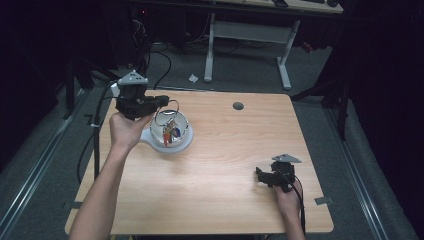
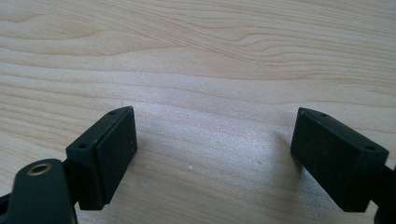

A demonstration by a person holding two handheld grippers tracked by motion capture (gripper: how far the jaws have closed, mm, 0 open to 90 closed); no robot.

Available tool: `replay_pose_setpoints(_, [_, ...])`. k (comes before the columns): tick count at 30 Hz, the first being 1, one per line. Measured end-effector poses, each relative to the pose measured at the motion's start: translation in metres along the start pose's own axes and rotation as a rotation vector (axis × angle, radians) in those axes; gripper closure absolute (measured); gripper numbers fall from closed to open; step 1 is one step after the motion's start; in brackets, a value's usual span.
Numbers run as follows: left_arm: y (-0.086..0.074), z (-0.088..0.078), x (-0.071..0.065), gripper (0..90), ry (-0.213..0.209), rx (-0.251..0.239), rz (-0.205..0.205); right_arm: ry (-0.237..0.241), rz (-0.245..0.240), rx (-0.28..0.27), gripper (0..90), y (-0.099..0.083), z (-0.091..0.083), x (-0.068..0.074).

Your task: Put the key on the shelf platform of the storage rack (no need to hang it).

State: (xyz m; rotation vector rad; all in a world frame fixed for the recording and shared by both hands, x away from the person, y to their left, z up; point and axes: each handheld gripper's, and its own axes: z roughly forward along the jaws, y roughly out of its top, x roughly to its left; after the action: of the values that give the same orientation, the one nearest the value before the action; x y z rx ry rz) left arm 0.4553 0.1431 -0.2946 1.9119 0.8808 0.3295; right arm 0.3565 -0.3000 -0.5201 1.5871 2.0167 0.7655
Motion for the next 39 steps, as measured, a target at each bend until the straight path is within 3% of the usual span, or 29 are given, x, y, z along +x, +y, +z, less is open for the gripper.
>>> replay_pose_setpoints(9, [0.000, 0.011, 0.013, 87.5, 0.044, -0.001, -0.018, 0.000, 0.000, 0.000, 14.5, 0.000, 0.000, 0.000])
replay_pose_setpoints(15, [-0.005, 0.021, 0.020, 87.5, 0.064, 0.019, -0.033, 0.000, 0.000, 0.000, 14.5, 0.000, 0.000, 0.000])
replay_pose_setpoints(18, [-0.010, 0.028, 0.020, 87.4, 0.084, 0.051, -0.017, 0.000, 0.000, 0.000, 14.5, 0.000, 0.000, 0.000])
replay_pose_setpoints(39, [-0.037, 0.056, 0.026, 87.4, 0.060, 0.112, -0.061, 0.000, 0.000, 0.000, 14.5, 0.000, 0.000, 0.000])
